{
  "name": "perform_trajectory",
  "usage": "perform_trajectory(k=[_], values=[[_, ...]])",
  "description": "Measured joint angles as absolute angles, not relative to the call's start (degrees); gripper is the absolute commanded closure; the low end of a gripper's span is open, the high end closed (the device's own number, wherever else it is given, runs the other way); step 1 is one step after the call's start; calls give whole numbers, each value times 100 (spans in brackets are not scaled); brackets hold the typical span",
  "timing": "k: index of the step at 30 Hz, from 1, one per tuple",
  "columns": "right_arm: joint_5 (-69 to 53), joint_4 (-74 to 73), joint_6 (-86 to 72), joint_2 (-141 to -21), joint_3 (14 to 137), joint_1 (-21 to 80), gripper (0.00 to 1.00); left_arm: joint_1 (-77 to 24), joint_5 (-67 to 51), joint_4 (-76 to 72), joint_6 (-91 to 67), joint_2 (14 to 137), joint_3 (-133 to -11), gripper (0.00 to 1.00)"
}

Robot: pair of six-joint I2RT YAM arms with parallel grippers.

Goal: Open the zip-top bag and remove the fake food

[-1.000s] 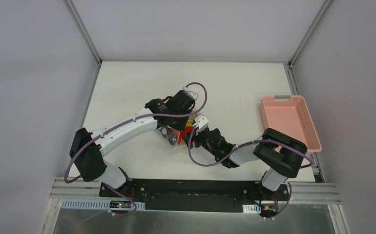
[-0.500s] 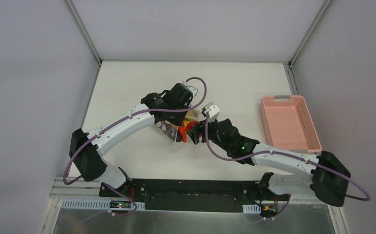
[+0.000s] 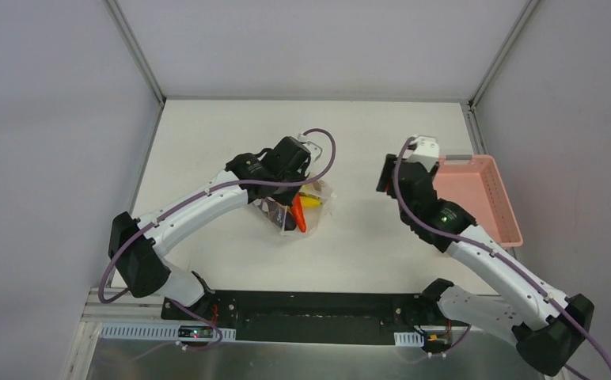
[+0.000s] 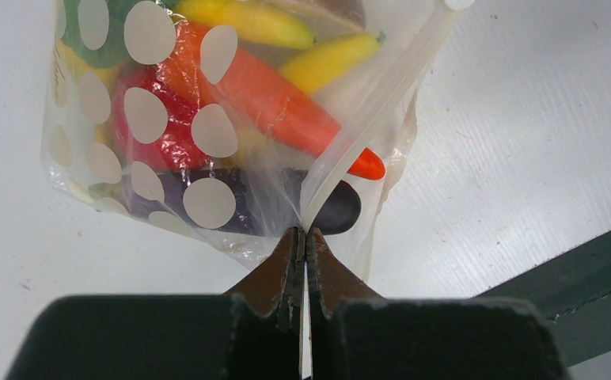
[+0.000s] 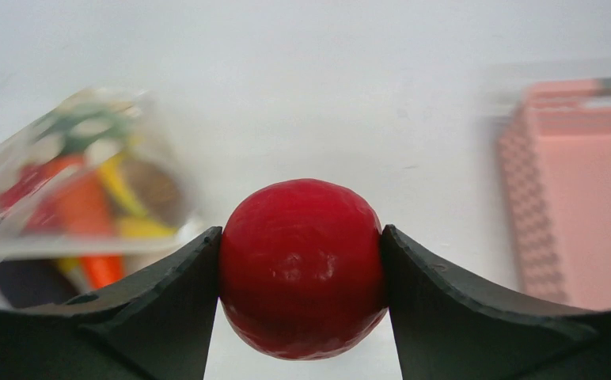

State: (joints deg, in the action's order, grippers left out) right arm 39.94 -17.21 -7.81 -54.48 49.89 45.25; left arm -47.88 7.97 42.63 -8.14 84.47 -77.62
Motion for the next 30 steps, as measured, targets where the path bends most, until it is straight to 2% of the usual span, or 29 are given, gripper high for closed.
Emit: perform_trajectory(k=[10, 21, 25, 30], values=[[4069, -1931, -1446, -5907, 5122, 1175, 78, -4788, 814, 4226, -670, 8329, -7686, 100], [2980, -1096, -2012, -7546, 5229, -491, 78, -4788, 766, 4219, -659, 8281, -7634, 100], [2373, -705, -2108, -8086, 5229, -740, 68, -4788, 751, 4219, -659, 8281, -7634, 100], [1684, -403, -2233, -8453, 5229, -845, 43, -4788, 753, 4219, -652, 8281, -7634, 100]])
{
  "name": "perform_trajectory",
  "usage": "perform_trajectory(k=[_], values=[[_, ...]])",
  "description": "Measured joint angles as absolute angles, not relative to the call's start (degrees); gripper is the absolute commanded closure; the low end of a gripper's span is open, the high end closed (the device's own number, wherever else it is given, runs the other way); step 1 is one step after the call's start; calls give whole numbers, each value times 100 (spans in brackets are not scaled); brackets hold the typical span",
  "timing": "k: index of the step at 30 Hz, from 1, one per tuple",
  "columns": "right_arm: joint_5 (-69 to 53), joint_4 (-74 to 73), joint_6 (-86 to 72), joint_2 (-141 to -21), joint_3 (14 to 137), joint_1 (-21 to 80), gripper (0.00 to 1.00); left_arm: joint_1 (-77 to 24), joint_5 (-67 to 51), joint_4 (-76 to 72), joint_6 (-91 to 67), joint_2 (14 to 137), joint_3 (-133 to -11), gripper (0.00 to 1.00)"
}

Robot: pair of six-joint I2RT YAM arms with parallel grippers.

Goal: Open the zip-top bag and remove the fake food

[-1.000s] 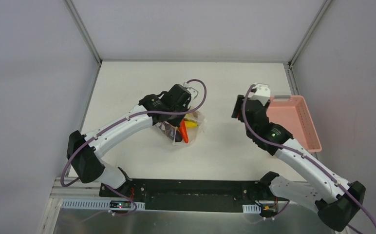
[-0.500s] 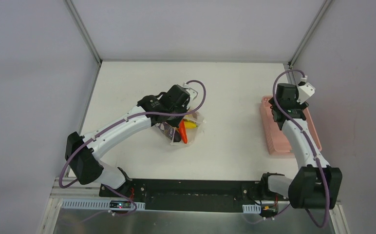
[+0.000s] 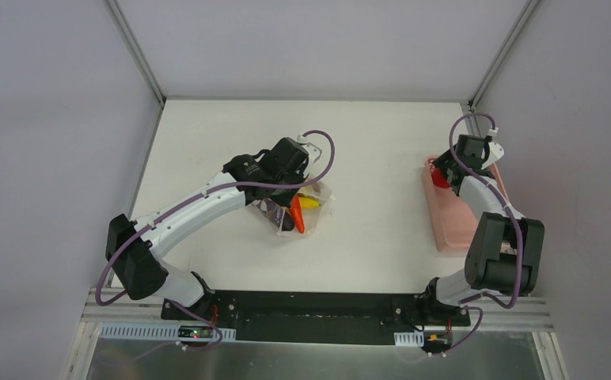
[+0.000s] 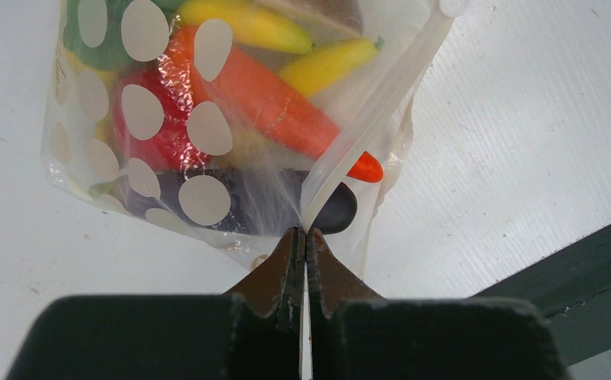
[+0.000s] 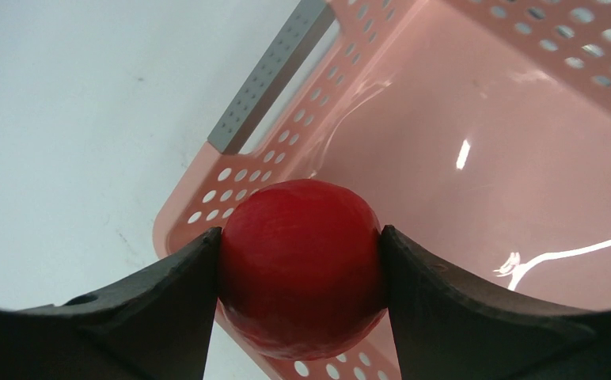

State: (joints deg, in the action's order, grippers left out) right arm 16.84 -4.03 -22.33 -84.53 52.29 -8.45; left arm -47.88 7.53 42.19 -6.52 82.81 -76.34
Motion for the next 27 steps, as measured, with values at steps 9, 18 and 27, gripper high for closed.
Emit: perform_trajectory(k=[9, 18, 27], values=[[1280, -375, -2408, -8493, 5227, -910, 5, -4788, 753, 4219, -644, 8278, -7634, 100], [1138, -626, -2401, -7795, 5068, -913, 0, -4788, 749, 4222, -642, 8278, -7634, 100], [268, -626, -2414, -6576, 4812, -327, 1, -4788, 611, 4222, -646, 8281, -7634, 100]])
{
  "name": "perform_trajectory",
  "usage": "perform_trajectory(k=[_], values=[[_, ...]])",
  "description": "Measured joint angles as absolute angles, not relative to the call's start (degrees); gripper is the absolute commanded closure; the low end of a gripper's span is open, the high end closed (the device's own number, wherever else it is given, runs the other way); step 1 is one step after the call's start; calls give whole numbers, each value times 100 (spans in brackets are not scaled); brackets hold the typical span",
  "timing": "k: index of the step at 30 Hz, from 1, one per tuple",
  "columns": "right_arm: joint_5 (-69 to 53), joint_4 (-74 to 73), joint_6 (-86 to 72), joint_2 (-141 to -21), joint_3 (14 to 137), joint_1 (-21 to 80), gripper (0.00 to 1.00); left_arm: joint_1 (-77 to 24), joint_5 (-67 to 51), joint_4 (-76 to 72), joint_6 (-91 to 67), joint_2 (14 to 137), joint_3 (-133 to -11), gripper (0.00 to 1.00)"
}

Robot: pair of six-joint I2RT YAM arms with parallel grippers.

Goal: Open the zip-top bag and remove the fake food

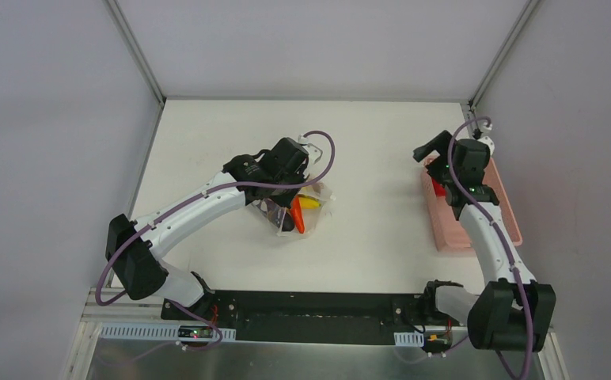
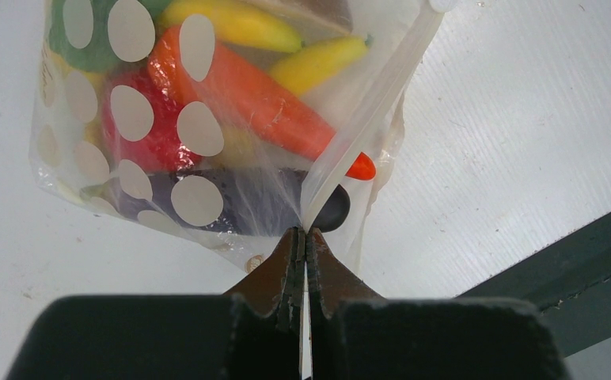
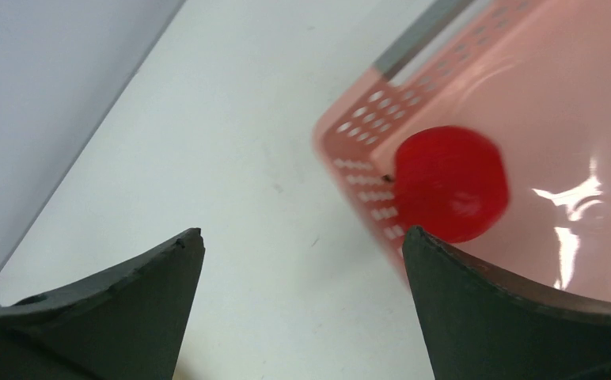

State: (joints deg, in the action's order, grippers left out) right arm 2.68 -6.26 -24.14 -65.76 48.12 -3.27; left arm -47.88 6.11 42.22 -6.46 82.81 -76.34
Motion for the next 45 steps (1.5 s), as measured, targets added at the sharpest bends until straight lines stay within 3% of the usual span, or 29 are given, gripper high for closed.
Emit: perform_trajectory(k=[16, 24, 34, 45], values=[[-222, 460, -3212, -5883, 3533, 3424, 9, -4788, 469, 4222, -655, 8281, -7634, 100], [143, 2163, -3326, -6611, 2987, 4932, 20, -4788, 447, 4222, -657, 8281, -7634, 100], [272, 3424, -3026, -8412, 3188, 5450, 32, -4788, 381, 4182, -670, 8162, -7623, 100], [211, 3970, -2816, -8973, 3483, 5468, 36, -4788, 287, 4176, -694, 8162, -7620, 100]])
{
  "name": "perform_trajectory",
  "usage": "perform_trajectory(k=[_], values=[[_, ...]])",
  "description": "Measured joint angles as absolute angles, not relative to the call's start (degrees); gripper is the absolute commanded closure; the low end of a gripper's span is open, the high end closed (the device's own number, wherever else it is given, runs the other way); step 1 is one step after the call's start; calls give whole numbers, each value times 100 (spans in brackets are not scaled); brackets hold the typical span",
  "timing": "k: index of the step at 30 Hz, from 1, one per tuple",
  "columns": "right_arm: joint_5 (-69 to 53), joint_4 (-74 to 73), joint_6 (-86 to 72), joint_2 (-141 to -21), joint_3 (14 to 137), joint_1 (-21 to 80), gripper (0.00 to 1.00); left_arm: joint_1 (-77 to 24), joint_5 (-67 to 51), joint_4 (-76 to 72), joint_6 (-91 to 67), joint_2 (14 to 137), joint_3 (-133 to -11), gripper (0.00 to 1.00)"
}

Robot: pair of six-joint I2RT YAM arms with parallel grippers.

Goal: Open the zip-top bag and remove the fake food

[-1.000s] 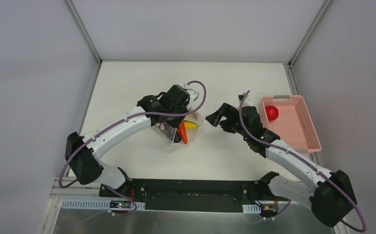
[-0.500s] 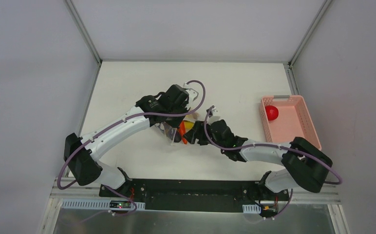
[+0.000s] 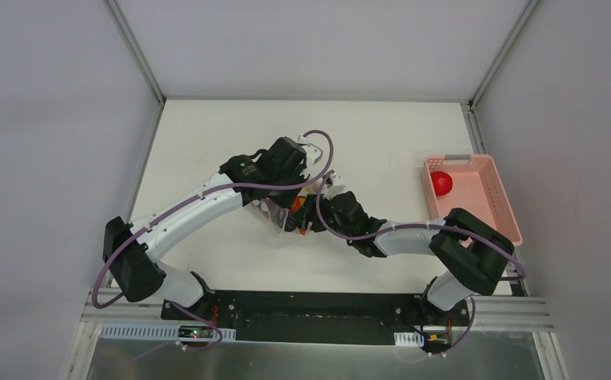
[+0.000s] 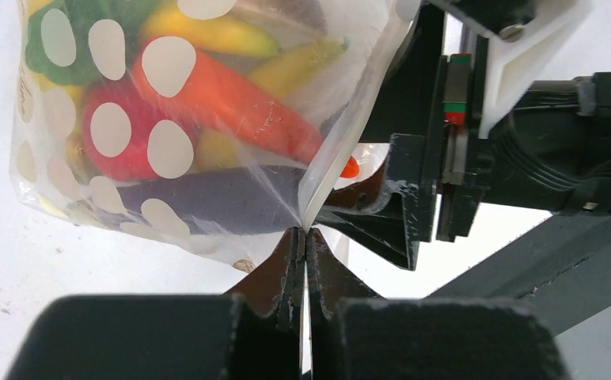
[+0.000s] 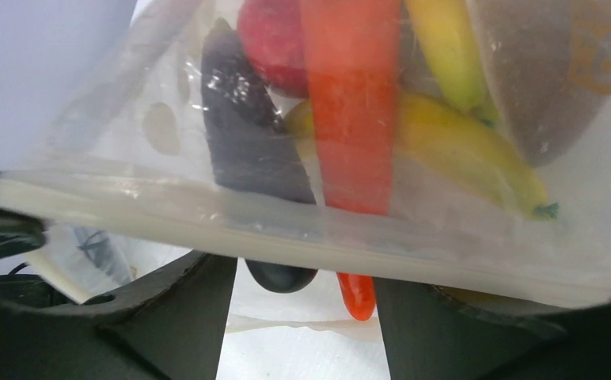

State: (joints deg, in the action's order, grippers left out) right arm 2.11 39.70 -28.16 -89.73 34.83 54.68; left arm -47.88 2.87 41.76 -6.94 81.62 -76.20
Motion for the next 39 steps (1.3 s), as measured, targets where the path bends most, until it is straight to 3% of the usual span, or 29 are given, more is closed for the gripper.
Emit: perform_trajectory(k=[15, 21, 28, 39], values=[[436, 4145, -2847, -9404, 3481, 5470, 37, -4788, 193, 4123, -705, 8162, -7618, 100], [644, 4178, -2906, -9445, 3481, 5470, 51, -4788, 193, 4121, -705, 8162, -7618, 100], [838, 4176, -2934, -9612, 3481, 5470, 55, -4788, 193, 4121, -705, 8162, -7618, 100], [701, 3673, -2757, -9592, 3677, 5489, 85, -4788, 213, 4123, -703, 8162, -7618, 100]])
